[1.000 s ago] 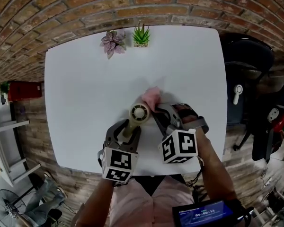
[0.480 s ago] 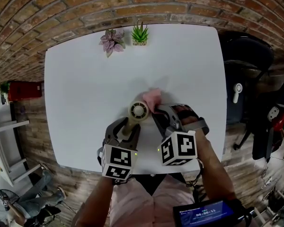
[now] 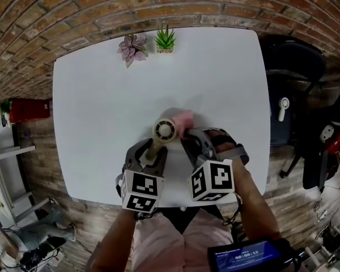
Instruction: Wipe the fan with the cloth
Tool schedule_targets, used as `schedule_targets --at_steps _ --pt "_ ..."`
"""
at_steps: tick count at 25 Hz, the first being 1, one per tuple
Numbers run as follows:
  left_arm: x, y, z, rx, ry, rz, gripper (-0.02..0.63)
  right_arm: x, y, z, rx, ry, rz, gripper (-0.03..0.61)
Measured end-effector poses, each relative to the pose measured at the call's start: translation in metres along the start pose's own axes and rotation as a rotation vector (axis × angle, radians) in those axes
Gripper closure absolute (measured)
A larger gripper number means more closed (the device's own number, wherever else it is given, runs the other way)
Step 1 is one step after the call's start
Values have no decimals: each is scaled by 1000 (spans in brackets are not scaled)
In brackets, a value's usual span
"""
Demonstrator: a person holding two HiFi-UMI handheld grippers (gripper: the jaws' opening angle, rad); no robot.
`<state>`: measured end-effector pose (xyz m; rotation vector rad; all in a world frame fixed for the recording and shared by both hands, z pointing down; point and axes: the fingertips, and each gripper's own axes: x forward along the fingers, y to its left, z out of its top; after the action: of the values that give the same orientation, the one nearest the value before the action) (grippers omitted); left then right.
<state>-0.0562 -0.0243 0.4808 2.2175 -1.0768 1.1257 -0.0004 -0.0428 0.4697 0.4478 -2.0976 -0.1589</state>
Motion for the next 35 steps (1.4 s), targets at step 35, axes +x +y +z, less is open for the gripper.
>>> schedule_targets --at_steps 35 --pt "1 -3 1 27 15 -4 434 1 51 26 16 -66 133 535"
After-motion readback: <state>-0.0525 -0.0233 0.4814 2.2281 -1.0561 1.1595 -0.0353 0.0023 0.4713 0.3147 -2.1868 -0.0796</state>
